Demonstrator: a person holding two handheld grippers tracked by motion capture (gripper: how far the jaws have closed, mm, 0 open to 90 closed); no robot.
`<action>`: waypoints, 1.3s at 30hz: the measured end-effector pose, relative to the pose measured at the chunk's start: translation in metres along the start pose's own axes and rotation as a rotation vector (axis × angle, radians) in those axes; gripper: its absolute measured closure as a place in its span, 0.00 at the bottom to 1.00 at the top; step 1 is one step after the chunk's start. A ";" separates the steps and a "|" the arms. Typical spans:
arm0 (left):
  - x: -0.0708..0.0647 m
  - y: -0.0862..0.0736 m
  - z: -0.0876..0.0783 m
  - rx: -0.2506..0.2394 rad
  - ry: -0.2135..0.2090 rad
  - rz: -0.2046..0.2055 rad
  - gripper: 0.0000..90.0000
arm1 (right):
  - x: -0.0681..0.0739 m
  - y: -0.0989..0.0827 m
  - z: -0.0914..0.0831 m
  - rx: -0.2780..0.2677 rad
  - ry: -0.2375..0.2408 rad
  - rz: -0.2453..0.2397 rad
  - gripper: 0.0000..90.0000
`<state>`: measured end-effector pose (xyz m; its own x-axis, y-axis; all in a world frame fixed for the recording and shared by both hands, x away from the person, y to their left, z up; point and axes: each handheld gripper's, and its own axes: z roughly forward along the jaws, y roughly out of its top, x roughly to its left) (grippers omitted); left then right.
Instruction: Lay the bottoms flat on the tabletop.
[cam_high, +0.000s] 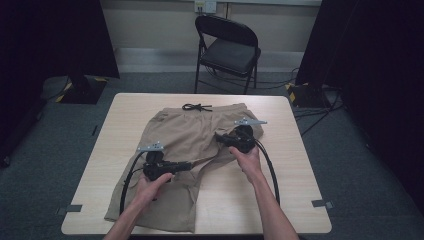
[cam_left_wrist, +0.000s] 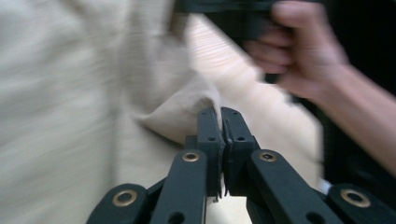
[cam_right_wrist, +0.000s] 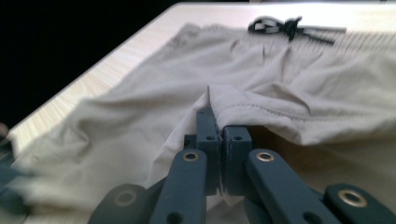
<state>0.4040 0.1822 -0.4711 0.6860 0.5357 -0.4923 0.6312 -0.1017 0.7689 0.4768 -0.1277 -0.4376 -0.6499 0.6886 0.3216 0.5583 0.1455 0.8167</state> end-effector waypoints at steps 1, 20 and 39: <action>0.009 -0.004 0.001 0.009 0.011 -0.016 0.95 | 0.000 -0.002 0.002 0.006 -0.003 0.003 0.97; -0.006 -0.015 -0.013 -0.027 0.086 -0.005 0.54 | -0.016 -0.037 -0.002 0.044 -0.052 0.053 0.59; 0.003 -0.030 -0.013 -0.002 0.176 -0.027 0.48 | -0.018 -0.033 -0.004 0.011 -0.021 0.081 0.97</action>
<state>0.3822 0.1976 -0.4908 0.5945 0.6768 -0.4341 0.6481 -0.0838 0.7569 0.4680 -0.1481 -0.4688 -0.5915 0.7129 0.3767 0.6144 0.0960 0.7831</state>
